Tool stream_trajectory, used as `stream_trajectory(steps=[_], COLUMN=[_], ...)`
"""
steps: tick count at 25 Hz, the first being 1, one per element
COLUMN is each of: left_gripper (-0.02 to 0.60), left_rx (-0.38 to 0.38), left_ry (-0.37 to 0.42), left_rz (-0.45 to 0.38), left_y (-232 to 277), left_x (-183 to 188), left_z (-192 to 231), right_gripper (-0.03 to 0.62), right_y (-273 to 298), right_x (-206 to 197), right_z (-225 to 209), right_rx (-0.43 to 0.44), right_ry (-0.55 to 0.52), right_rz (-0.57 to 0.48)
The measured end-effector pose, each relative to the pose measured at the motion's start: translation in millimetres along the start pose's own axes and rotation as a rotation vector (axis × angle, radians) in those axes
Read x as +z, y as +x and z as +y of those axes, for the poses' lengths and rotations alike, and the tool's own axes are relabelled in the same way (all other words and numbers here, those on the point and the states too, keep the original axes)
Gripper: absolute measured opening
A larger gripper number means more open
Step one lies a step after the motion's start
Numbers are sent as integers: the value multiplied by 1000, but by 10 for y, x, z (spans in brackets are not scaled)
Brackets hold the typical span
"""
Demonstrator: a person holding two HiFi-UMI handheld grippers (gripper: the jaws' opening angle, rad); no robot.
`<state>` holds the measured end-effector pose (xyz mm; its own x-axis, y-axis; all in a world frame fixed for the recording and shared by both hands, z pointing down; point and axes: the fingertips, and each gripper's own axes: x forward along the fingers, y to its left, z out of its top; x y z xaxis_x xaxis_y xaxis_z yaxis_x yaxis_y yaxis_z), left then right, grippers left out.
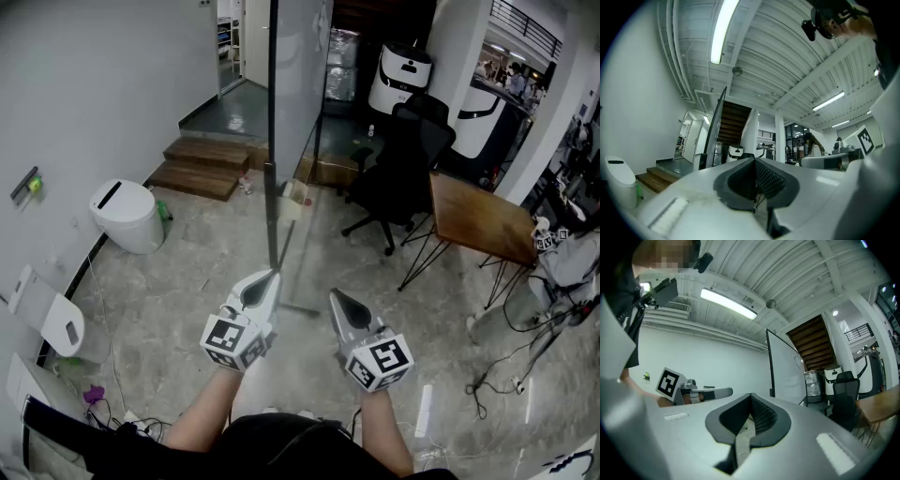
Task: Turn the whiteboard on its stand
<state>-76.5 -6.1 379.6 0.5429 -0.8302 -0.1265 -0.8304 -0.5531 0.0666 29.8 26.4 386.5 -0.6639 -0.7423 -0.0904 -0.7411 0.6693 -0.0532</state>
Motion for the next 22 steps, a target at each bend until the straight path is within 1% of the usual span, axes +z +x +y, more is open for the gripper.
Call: stream_trajectory(steps=[3, 6, 10, 13, 16, 19, 22], left_gripper=[2, 2, 2, 3, 2, 2, 2], left_rx=[7, 6, 0, -6, 0, 26, 36], left_ry=[4, 17, -21, -39, -40, -44, -30], left_rz=[2, 17, 30, 36, 43, 48, 54], left_y=[8, -27, -60, -83, -90, -64, -95], left_x=[-5, -156, -269, -327, -387, -447, -537], left_z=[-34, -13, -85, -150, -185, -232, -276], right_gripper=[8, 8, 8, 8, 8, 8, 8], right_y=[-35, -77, -187, -269, -327, -392, -467], right_x=[-9, -51, -106, -113, -132, -179, -217], right_z=[-31, -56, -139, -198, -231, -250, -203], right_rx=[4, 7, 0, -3, 14, 35, 60], right_ry=[9, 16, 38, 62, 75, 56, 52], right_rz=[5, 8, 5, -21, -35, -27, -23])
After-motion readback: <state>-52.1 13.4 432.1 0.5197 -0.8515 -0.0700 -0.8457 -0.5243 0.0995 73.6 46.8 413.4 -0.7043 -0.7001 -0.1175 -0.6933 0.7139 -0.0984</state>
